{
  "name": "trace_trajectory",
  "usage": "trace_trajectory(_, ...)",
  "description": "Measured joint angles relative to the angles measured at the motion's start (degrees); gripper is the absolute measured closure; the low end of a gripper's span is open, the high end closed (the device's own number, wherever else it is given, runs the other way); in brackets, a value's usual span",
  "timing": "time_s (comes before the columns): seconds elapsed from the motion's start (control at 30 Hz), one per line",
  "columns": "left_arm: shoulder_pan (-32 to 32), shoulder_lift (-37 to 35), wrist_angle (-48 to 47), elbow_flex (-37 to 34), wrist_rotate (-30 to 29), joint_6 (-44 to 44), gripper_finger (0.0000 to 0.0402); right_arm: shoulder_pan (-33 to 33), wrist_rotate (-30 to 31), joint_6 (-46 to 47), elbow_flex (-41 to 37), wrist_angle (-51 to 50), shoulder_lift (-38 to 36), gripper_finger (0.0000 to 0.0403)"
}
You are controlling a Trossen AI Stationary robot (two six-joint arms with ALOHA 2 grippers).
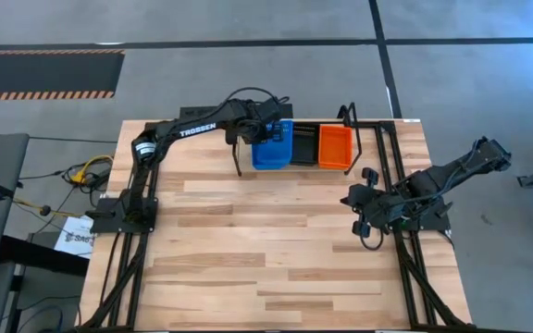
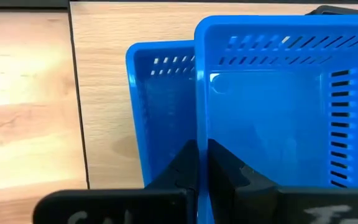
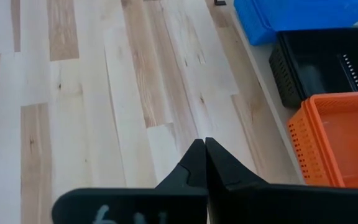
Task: Stack baskets on shelf by color
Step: Stack the blue bin on top of the blue bin on the shelf
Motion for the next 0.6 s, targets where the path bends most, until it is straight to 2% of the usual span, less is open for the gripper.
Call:
trace_trajectory(0.33, 0.24, -0.34, -2.94, 0.0, -1.93, 1.94, 0.0401, 0.0, 0.0, 0.0, 0.0, -0.13, 0.0, 0.0399)
trace_trajectory(0.6, -0.23, -0.34, -5.22, 0.0, -1.72, -0.56, 0.0401, 0.0, 0.0, -0.05, 0.0, -0.13, 0.0, 0.0396)
